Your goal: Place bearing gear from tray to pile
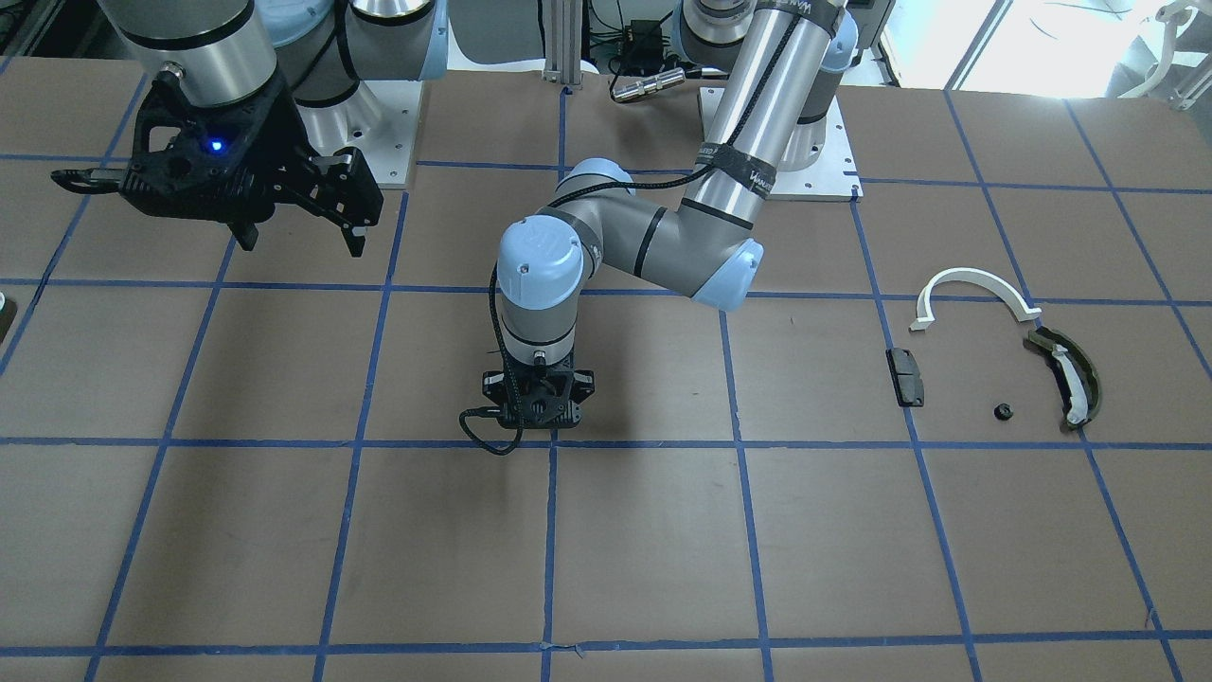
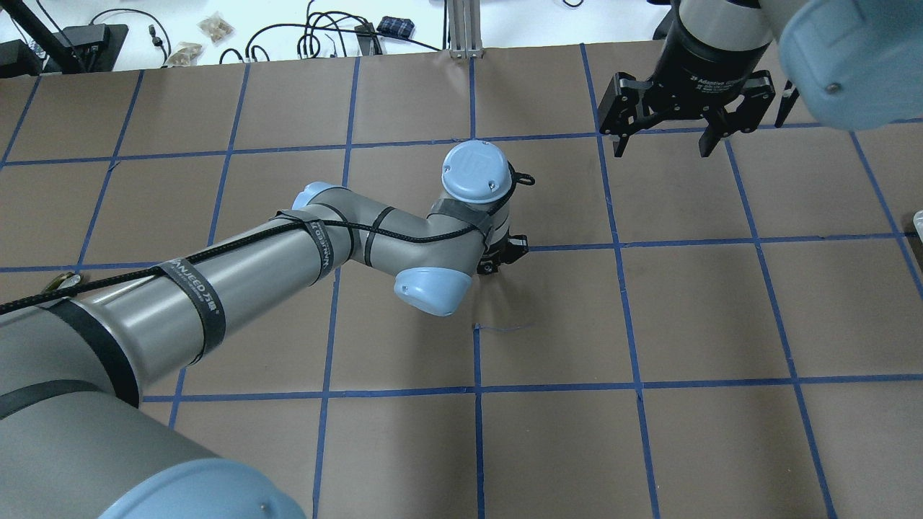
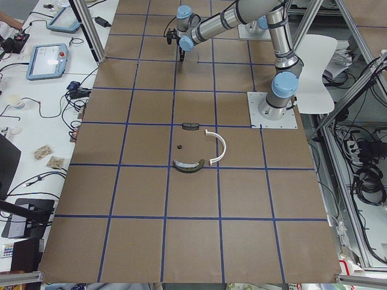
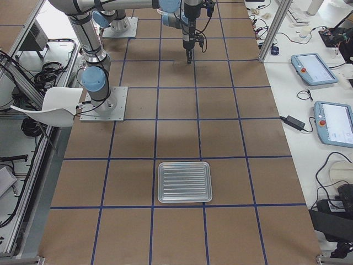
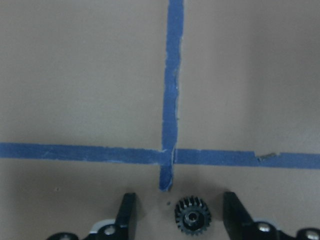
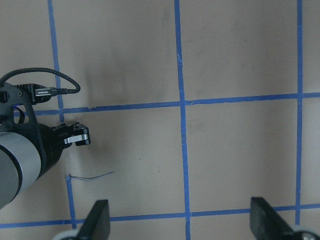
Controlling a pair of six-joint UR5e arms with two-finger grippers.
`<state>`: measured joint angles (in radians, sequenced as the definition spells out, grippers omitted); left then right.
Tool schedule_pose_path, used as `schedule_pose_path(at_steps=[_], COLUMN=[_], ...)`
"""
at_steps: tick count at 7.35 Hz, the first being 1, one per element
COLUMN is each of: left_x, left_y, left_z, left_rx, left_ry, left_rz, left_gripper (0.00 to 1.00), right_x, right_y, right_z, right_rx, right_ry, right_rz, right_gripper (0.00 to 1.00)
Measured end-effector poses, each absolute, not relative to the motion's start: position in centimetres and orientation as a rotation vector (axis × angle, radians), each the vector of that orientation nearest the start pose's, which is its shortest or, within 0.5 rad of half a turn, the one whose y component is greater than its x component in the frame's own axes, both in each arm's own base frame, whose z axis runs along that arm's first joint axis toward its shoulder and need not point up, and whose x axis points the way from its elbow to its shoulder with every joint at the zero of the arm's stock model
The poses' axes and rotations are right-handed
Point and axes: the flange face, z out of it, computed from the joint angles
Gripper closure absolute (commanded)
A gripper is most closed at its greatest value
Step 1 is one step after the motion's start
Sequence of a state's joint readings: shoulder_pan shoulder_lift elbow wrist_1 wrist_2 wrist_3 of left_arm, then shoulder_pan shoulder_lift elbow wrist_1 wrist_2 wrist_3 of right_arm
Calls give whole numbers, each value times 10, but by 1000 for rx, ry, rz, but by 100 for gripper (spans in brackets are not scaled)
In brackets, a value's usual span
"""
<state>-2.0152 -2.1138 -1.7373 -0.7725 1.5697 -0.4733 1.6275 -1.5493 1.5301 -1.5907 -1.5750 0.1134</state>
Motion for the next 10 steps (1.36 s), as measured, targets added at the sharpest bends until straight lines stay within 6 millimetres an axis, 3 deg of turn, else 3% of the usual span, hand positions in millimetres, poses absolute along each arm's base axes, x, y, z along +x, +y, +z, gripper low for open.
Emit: schedule_pose_path(at_steps=[1,2,3,4,5,7,8,9,10], left_x=[-373,-332,-267,-183,-100,48,106,149,175], left_y=[-516,-532,-551,-568,-572,-551,-540,-532,-527], left_z=[196,215,232,244,245,232,227,224,221], left_rx=[11,86,173,276,373,515,525,543,553], left_ry=[3179,3160,3135,3119,3114,3113,3118,3107,3085], left_rz=[-150,-144,-102,-55,-11,39,44,29,5], left_gripper=[91,91,91,91,91,91,91,91,91], right_x=[161,161,161,161,161,162,162,162,162], right_y=[-497,-497,-497,-497,-497,-498,-499,-500,-500], right_z=[499,499,499,499,500,500,500,500,499], right_rx=[92,93,94,96,96,95,95,95,94], right_ry=[3141,3140,3140,3140,3139,3136,3135,3135,3135], right_rz=[-63,-65,-65,-66,-68,-85,-89,-89,-90], right_gripper=[0,0,0,0,0,0,0,0,0])
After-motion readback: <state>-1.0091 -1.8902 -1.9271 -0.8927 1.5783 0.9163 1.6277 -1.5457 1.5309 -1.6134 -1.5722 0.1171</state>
